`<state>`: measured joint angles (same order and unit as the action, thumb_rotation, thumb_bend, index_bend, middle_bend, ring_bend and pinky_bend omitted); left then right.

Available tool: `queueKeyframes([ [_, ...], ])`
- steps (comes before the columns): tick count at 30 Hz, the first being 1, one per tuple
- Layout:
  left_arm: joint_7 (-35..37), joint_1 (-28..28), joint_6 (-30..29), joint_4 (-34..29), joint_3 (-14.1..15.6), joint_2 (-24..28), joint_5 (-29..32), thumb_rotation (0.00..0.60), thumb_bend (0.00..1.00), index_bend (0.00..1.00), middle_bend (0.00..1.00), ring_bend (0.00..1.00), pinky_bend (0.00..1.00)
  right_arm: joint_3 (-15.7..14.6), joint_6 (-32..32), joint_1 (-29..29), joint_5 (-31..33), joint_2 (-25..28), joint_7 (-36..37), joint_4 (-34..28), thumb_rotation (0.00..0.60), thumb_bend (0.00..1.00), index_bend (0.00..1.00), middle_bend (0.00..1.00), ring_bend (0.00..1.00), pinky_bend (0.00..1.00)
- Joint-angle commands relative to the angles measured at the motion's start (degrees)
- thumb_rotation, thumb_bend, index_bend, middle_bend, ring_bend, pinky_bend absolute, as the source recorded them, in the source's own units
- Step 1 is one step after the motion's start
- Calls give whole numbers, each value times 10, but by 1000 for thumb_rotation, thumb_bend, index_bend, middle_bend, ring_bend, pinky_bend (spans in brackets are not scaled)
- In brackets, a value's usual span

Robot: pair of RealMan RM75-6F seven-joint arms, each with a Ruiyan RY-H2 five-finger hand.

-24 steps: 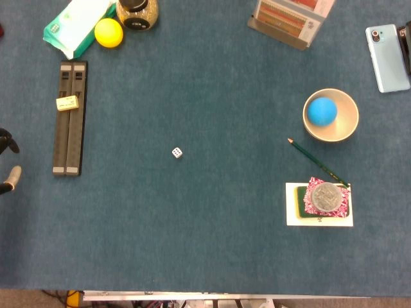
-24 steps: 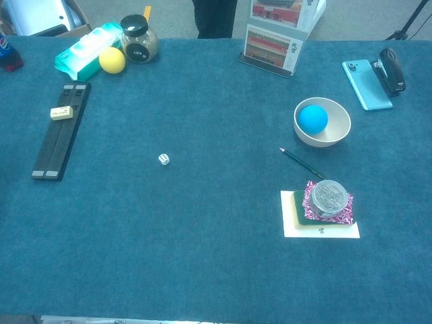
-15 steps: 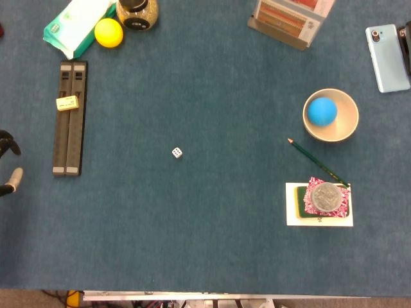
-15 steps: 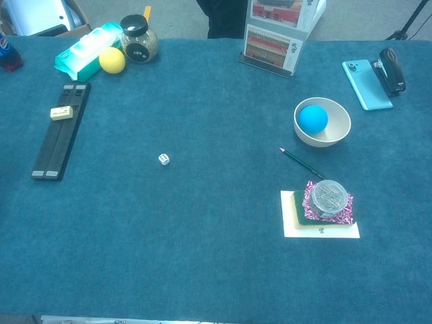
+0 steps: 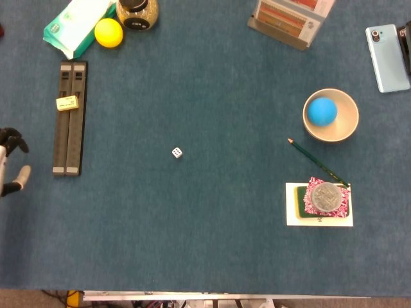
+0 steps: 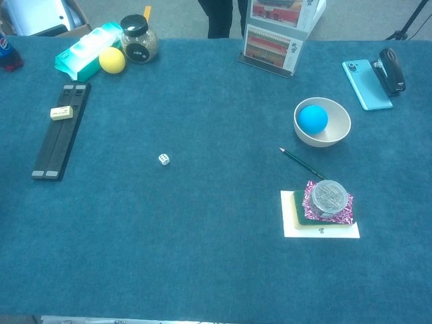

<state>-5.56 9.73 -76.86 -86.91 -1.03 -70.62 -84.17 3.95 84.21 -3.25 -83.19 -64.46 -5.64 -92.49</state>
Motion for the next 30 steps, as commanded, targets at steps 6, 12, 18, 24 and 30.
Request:
queueKeyframes([
  [6, 1, 32, 29, -3, -5, -21, -16, 600, 300, 447, 315, 265, 468, 12, -1, -17, -17, 2, 12, 2, 600, 68, 585, 437, 305, 280],
  [12, 20, 64, 56, 0, -5, -47, -42, 600, 300, 440, 307, 264, 468, 17, 0, -35, -44, -3, 15, 2, 600, 68, 585, 437, 304, 280],
  [18, 44, 100, 87, 25, -9, -77, -55, 600, 300, 436, 298, 263, 467, 23, -10, -46, -39, -5, 7, 0, 600, 68, 584, 437, 305, 280],
  [24, 82, 130, 111, 58, -8, -110, -66, 600, 301, 435, 247, 235, 456, 24, -5, -44, -33, -2, -6, -9, 600, 68, 584, 437, 305, 280],
  [30, 121, 157, 137, 94, -1, -143, -76, 600, 300, 426, 63, 96, 355, 22, 14, -34, -31, 6, -32, -29, 600, 68, 584, 437, 305, 280],
])
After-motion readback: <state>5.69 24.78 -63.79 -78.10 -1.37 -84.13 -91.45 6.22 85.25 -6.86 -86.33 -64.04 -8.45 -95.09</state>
